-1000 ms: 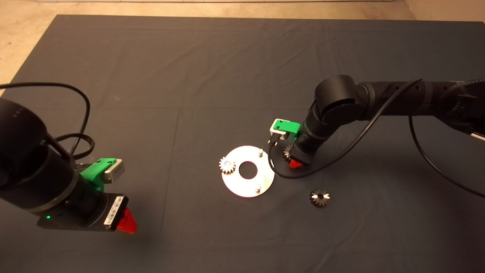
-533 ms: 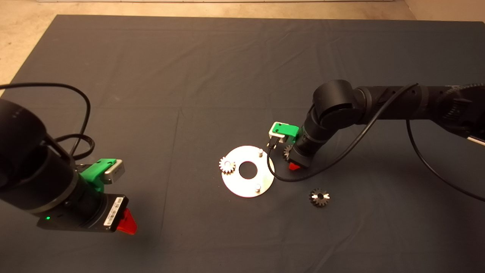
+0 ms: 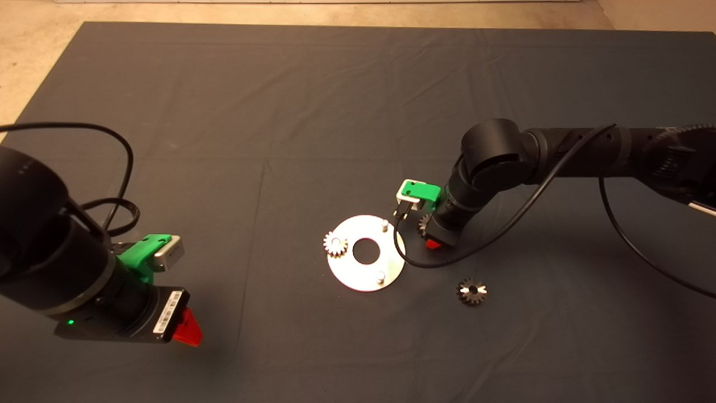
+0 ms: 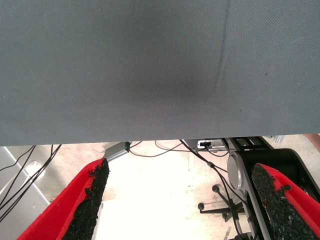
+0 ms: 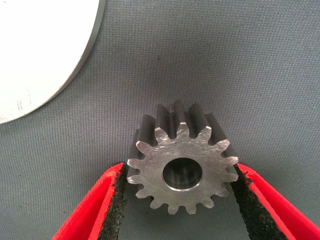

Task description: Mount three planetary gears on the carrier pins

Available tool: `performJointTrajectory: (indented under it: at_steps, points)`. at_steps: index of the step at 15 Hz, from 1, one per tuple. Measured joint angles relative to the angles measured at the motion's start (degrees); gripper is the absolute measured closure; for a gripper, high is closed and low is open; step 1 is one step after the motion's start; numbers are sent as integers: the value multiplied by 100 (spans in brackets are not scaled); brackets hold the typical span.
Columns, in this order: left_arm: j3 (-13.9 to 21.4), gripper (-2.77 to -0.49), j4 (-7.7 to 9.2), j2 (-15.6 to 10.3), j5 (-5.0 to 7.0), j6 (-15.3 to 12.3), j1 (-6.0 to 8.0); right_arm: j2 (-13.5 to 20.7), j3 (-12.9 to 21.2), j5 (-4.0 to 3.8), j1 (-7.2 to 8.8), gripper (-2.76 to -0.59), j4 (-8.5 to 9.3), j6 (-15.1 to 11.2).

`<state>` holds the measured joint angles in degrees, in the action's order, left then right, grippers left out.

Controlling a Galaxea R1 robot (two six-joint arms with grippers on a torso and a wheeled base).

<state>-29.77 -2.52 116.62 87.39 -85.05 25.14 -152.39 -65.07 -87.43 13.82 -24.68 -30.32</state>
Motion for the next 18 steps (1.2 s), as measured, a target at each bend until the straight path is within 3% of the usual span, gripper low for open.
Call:
performJointTrajectory:
  at_steps: [3,6,12,18]
  points:
    - [1,-204,0,0,-1,-2,0,0,0,214,0,-152,-4,-22]
    - [1,-204,2,2,-2,-2,0,0,0,362,0,-149,-60,-29]
    - [1,-204,0,2,-1,-2,0,0,0,388,0,-123,-213,-63]
    - [2,-204,0,2,-2,-2,0,-2,0,388,-1,-117,-262,-66]
